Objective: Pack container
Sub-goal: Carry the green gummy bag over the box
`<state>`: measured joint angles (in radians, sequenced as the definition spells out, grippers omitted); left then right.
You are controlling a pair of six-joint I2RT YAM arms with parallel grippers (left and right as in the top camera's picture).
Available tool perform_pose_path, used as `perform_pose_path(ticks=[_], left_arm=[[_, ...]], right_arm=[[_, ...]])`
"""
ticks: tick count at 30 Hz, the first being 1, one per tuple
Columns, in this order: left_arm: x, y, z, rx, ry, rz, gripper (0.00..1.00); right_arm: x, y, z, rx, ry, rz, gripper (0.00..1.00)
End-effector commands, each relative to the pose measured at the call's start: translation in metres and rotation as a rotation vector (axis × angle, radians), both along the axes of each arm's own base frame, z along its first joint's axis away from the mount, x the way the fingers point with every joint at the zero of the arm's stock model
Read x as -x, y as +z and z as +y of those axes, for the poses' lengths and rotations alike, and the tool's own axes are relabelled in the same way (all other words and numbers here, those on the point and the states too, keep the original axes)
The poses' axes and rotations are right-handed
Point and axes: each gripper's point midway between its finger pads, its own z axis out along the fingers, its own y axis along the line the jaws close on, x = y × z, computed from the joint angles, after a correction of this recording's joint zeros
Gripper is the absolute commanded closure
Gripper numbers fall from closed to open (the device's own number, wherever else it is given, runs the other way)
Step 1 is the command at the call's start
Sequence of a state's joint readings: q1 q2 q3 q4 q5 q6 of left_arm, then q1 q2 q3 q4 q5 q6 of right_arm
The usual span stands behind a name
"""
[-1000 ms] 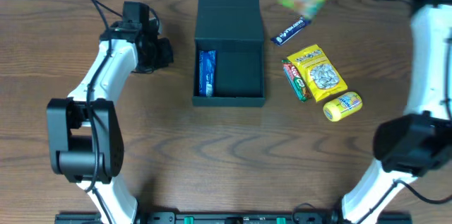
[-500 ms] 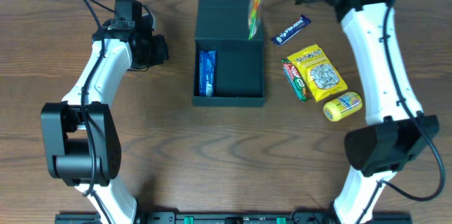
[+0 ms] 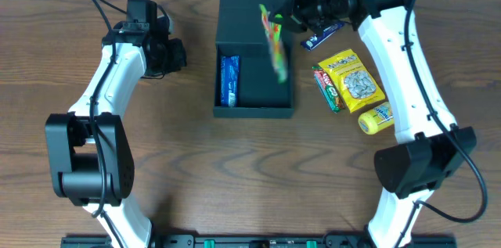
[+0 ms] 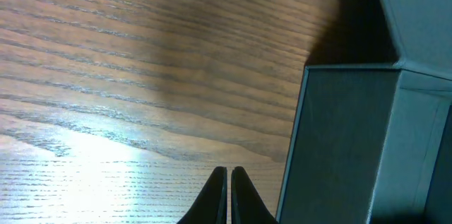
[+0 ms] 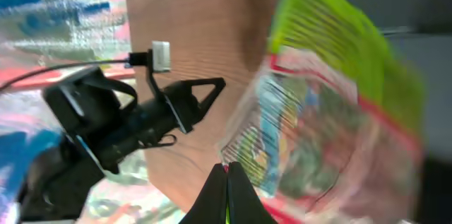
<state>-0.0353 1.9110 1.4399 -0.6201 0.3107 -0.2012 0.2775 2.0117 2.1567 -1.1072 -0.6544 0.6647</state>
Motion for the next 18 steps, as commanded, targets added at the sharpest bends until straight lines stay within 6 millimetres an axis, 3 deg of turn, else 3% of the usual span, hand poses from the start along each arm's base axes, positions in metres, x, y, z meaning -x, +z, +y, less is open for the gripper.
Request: perform_pose_path(ticks=[1,5,11,14,18], left_arm=[[-0.007,0.018,0.002,-0.013,-0.014,-0.052,0.94],[-0.007,0.018,0.002,-0.013,-0.014,-0.052,0.94],[-0.007,0.018,0.002,-0.013,-0.014,-0.052,0.94],[-0.007,0.018,0.002,-0.013,-0.014,-0.051,0.94],[-0.006,0.017,0.002,-0.013,-0.014,-0.045,0.94]], right_arm=[[0.011,0.005,0.009,0.028,0.118,-0.091,0.99],[0.022,-0.003,0.01,0.063,0.142,-0.056,0.99],[0.021,-0.007,0.01,0.089,0.12,-0.051,0.99],[0.006,-0.011,-0.001,0.136,-0.005,-0.035,0.99],[-0.026,0.015,0.009,0.034,-0.107,-0.124,0.99]])
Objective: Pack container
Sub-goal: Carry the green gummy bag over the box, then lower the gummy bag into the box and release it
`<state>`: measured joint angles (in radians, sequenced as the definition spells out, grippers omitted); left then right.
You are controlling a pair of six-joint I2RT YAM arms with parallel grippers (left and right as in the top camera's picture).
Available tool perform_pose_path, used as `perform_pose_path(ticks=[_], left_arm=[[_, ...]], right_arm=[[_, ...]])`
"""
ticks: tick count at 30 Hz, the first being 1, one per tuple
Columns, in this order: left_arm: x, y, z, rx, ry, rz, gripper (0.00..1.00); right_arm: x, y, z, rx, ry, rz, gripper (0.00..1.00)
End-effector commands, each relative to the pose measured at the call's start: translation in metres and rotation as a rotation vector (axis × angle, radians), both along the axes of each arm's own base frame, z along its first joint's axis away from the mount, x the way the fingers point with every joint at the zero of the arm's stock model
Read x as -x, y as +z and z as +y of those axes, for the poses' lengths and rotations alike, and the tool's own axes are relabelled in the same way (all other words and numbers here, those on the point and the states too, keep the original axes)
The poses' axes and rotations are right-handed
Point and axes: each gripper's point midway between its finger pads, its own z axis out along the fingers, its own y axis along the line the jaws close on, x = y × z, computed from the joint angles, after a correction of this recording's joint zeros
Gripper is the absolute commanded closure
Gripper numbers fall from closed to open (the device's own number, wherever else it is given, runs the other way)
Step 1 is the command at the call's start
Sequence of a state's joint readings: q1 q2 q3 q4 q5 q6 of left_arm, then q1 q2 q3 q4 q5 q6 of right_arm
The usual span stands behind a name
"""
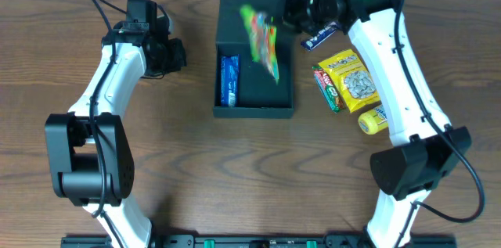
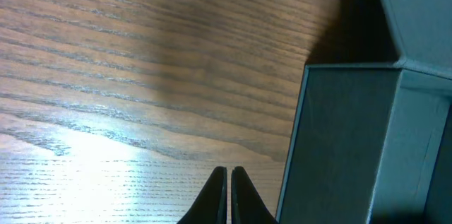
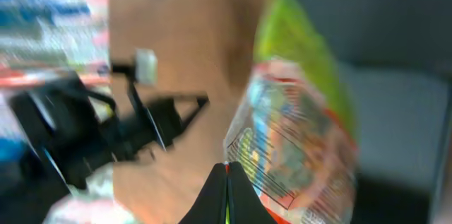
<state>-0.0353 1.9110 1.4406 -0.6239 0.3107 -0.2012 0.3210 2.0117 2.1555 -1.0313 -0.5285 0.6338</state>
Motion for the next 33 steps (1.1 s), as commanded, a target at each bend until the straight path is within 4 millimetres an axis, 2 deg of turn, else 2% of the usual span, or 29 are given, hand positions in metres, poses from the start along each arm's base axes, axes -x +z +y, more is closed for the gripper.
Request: perform_pose_path(ticks=[1,5,7,10,14,22,28,33], left_arm=[[-0.006,0.017,0.002,-0.013,-0.014,-0.048,0.95],[-0.006,0.017,0.002,-0.013,-0.013,-0.048,0.94],[-0.006,0.017,0.002,-0.013,-0.013,-0.048,0.95],[-0.006,0.017,0.002,-0.013,-0.013,-0.048,0.94],[-0.006,0.017,0.002,-0.012,-0.013,-0.047,0.94],[-0.004,0.016,0.002,-0.01,-0.015,-0.039,0.94],[0.0,0.014,0.002,-0.011,-0.015,-0.018,0.94],[0.0,0.014,0.002,-0.011,-0.015,-0.018,0.94]], right_arm=[[-0.018,0.022,0.003,-0.083,-0.112,-0.024,0.98],[-0.044,0.046,0.006,-0.222,-0.258,-0.034,0.99],[-0.051,0.049,0.008,-0.272,-0.304,-0.011,0.99],[-0.059,0.043,0.01,-0.323,-0.368,0.053,0.99],[-0.074,0.024,0.005,-0.387,-0.449,0.15,0.99],[-0.075,-0.027,0.012,-0.444,-0.517,0.335,0.99],[-0.058,-0.062,0.018,-0.44,-0.519,0.476,0.99],[-0.047,-0.064,0.025,-0.457,-0.465,0.526,0.98]])
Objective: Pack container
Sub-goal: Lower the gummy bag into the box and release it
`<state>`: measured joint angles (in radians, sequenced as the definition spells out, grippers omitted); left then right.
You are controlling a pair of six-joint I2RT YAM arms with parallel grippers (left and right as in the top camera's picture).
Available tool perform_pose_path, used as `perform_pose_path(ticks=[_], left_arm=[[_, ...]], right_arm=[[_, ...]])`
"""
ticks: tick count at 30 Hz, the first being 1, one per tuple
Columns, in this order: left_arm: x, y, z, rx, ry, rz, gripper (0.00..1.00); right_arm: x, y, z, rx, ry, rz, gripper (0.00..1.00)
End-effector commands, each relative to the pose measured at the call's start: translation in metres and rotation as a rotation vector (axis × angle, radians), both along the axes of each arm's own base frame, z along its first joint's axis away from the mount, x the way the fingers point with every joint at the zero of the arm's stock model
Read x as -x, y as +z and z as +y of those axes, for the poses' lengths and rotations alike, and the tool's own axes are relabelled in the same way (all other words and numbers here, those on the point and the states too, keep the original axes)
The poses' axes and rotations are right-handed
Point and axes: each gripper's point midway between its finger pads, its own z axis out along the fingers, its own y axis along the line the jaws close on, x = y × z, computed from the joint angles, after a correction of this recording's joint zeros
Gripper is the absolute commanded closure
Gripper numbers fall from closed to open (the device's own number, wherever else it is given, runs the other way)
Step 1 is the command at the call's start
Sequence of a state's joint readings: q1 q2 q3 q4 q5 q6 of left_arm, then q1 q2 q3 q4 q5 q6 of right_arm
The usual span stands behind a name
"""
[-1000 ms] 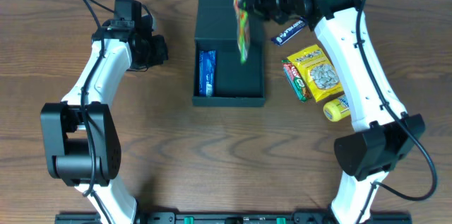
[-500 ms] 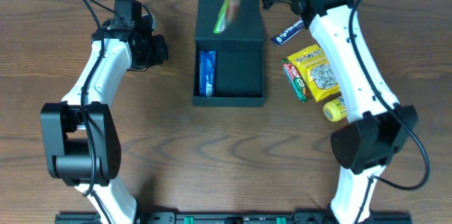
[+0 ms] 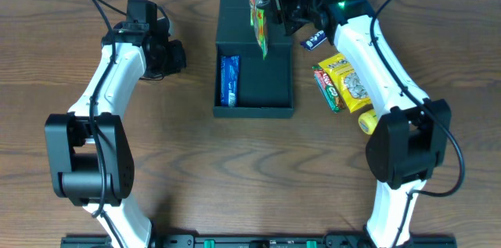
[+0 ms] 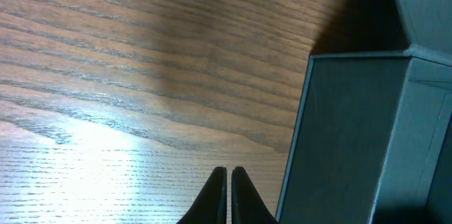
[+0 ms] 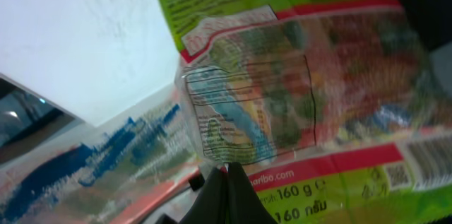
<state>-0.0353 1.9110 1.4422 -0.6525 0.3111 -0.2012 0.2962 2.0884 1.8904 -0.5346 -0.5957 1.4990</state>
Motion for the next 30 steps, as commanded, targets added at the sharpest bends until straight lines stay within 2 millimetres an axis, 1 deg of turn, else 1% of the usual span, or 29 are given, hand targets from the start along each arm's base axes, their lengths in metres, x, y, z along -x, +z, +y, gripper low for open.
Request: perform_pose_path(ticks=[1,3,5,9,13,17,19,20,23,24,27,30], left_arm=[[-0.006,0.016,0.002,-0.01,-0.015,-0.045,0.94],[-0.006,0.016,0.002,-0.01,-0.015,-0.045,0.94],[-0.006,0.016,0.002,-0.01,-0.015,-0.045,0.95],[-0.006,0.016,0.002,-0.01,-0.015,-0.045,0.94],[-0.004,0.016,0.002,-0.01,-0.015,-0.038,0.94],[-0.002,0.015,0.002,-0.01,-0.015,-0.029,0.94],[-0.001,0.014,0.002,-0.01,-0.015,-0.026,0.94],[-0.001,0.014,0.002,-0.01,-0.015,-0.023,0.94],[0.0,0.014,0.002,-0.01,-0.015,-0.022,0.95],[-0.001,0.014,0.002,-0.01,-0.015,-0.022,0.94],[0.0,0.014,0.002,-0.01,-0.015,-0.022,0.94],[0.0,0.014,0.002,-0.011,-0.015,-0.018,0.94]], right_arm=[[0.01,0.003,0.01,-0.053,0.042,0.036,0.98],[0.01,0.009,0.01,-0.055,0.043,0.022,0.98],[0.008,0.02,0.007,-0.052,0.055,-0.034,0.98],[0.013,0.044,0.003,-0.068,0.069,-0.083,0.98],[0.014,0.059,-0.002,-0.067,0.074,-0.13,0.98],[0.026,0.085,-0.003,-0.087,0.116,-0.188,0.98],[0.031,0.098,-0.007,-0.069,0.126,-0.234,0.98],[0.035,0.099,-0.01,-0.052,0.123,-0.235,0.98],[0.05,0.088,-0.026,0.052,0.098,-0.186,0.98],[0.055,0.083,-0.026,0.062,0.107,-0.167,0.99],[0.065,0.067,-0.014,0.07,0.142,-0.132,0.98],[0.077,0.031,-0.005,0.09,0.158,-0.056,0.99]])
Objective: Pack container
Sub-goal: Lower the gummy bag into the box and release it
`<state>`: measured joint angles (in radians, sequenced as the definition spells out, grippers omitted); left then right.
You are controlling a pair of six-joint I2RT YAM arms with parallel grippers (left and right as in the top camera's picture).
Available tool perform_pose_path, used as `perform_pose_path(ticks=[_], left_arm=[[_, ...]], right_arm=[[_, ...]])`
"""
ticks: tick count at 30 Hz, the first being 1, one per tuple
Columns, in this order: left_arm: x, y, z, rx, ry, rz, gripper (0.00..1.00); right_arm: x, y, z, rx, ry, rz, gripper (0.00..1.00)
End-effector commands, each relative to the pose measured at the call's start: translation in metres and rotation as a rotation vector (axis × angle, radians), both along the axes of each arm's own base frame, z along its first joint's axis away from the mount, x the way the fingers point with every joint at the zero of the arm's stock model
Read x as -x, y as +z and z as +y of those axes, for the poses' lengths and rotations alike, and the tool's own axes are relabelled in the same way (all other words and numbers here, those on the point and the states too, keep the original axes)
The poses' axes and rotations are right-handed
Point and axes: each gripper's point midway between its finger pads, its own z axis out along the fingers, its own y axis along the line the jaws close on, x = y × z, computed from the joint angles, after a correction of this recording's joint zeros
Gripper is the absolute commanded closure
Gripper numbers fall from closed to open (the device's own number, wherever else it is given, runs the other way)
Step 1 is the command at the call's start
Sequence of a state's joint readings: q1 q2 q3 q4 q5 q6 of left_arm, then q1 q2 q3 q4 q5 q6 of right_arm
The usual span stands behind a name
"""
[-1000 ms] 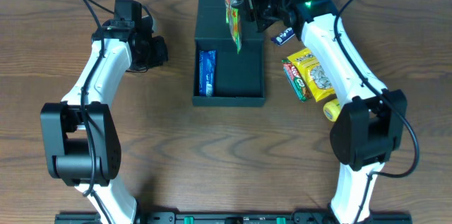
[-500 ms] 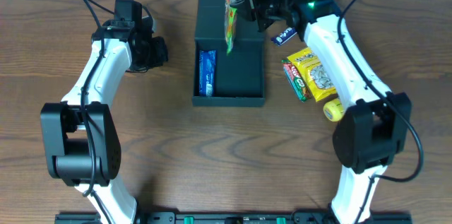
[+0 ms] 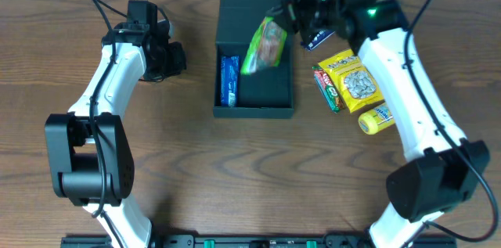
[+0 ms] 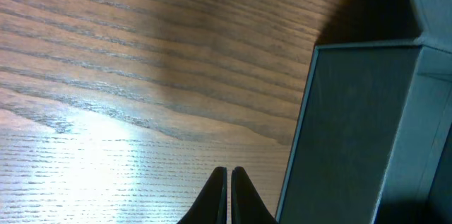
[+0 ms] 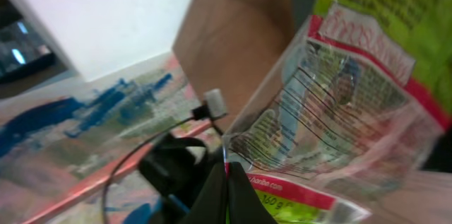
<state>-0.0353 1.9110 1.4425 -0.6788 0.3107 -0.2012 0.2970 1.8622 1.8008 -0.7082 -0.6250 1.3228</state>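
Observation:
A dark open box [image 3: 254, 107] stands mid-table with a blue packet [image 3: 228, 80] lying along its left side. Above the box's upper right hangs a green-and-red gummy bag [image 3: 264, 44], tilted, with my right gripper [image 3: 293, 13] shut on its edge; in the right wrist view the bag [image 5: 353, 111] fills the frame and the gripper [image 5: 226, 171] pinches its edge. My left gripper [image 4: 228, 174] is shut on nothing, low over the wood beside the box's outer wall [image 4: 353, 132]; overhead the left gripper [image 3: 176, 54] sits left of the box.
To the right of the box lie a dark blue bar [image 3: 321, 38], a red-and-green bar [image 3: 327, 88], a yellow seed bag [image 3: 356, 82] and a small yellow packet [image 3: 376, 117]. The box's lid [image 3: 250, 13] lies flat behind it.
The gummy bag stood edge-up over the box's back part; now it hangs lower and tilted over the box's interior. My right gripper has shifted a little right. The left arm is still.
My right gripper held the gummy bag at the box's right edge, then over its middle, then edge-up over the back of the box by the lid. Now the bag hangs tilted over the box's upper right. The left gripper stayed shut beside the box throughout.

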Motion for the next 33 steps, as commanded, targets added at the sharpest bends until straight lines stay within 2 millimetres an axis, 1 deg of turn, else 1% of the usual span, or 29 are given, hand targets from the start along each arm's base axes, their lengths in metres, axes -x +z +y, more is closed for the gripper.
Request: perform_pose_path(ticks=[1,2,3,4,5,7,8,9,10,11,12,17,18,19,20,21,23,25,29,31,33], left_arm=[[-0.005,0.016,0.002,-0.009,-0.015,-0.044,0.94],[-0.005,0.016,0.002,-0.009,-0.015,-0.044,0.94],[-0.005,0.016,0.002,-0.009,-0.015,-0.044,0.94],[-0.005,0.016,0.002,-0.009,-0.015,-0.044,0.94],[-0.005,0.016,0.002,-0.009,-0.015,-0.044,0.94],[-0.005,0.016,0.002,-0.009,-0.015,-0.043,0.94],[-0.005,0.016,0.002,-0.008,-0.014,-0.043,0.94],[-0.005,0.016,0.001,-0.008,-0.012,-0.042,0.95],[-0.005,0.016,0.001,-0.008,-0.012,-0.043,0.94],[-0.005,0.016,0.001,-0.008,-0.012,-0.042,0.94],[-0.005,0.016,0.001,-0.008,-0.012,-0.041,0.95],[-0.001,0.014,0.002,-0.009,-0.013,-0.024,0.94],[0.0,0.014,0.002,-0.009,-0.013,-0.021,0.94],[0.0,0.014,0.002,-0.009,-0.013,-0.019,0.94],[0.0,0.014,0.002,-0.009,-0.013,-0.018,0.94],[0.001,0.014,0.002,-0.009,-0.013,-0.016,0.94],[0.002,0.013,0.002,-0.009,-0.013,-0.01,0.94],[0.004,0.012,0.002,-0.009,-0.013,-0.001,0.94],[0.006,0.012,0.002,-0.01,-0.013,0.009,0.94],[0.006,0.012,0.002,-0.01,-0.013,0.009,0.94],[0.006,0.012,0.002,-0.01,-0.013,0.009,0.95]], right_arm=[[0.015,-0.032,0.01,0.033,0.035,0.046,0.99],[0.016,-0.042,0.01,0.032,0.033,0.065,0.98],[0.018,-0.046,0.012,0.014,0.039,0.076,0.98],[0.018,-0.046,0.016,-0.012,0.049,0.075,0.98],[0.016,-0.041,0.021,-0.051,0.062,0.056,0.98],[0.006,-0.02,0.031,-0.12,0.097,-0.037,0.98],[0.003,-0.006,0.036,-0.157,0.127,-0.097,0.98],[0.005,0.004,0.04,-0.186,0.155,-0.131,0.98],[0.008,0.006,0.041,-0.197,0.17,-0.128,0.98],[0.012,0.005,0.041,-0.197,0.184,-0.116,0.98],[0.016,-0.001,0.039,-0.183,0.194,-0.091,0.99],[0.042,-0.038,0.026,-0.07,0.229,0.034,0.98],[0.046,-0.042,0.024,-0.047,0.249,0.033,0.94],[0.049,-0.045,0.022,-0.026,0.283,0.002,0.65],[0.05,-0.045,0.022,-0.013,0.311,-0.029,0.26],[0.052,-0.045,0.022,-0.01,0.337,-0.051,0.01],[0.053,-0.042,0.02,-0.019,0.37,-0.084,0.01],[0.052,-0.037,0.014,-0.03,0.377,-0.101,0.01],[0.048,-0.027,-0.005,-0.003,0.365,-0.161,0.01],[0.045,-0.013,-0.018,0.028,0.355,-0.238,0.01],[0.044,-0.002,-0.026,0.072,0.358,-0.315,0.01]])
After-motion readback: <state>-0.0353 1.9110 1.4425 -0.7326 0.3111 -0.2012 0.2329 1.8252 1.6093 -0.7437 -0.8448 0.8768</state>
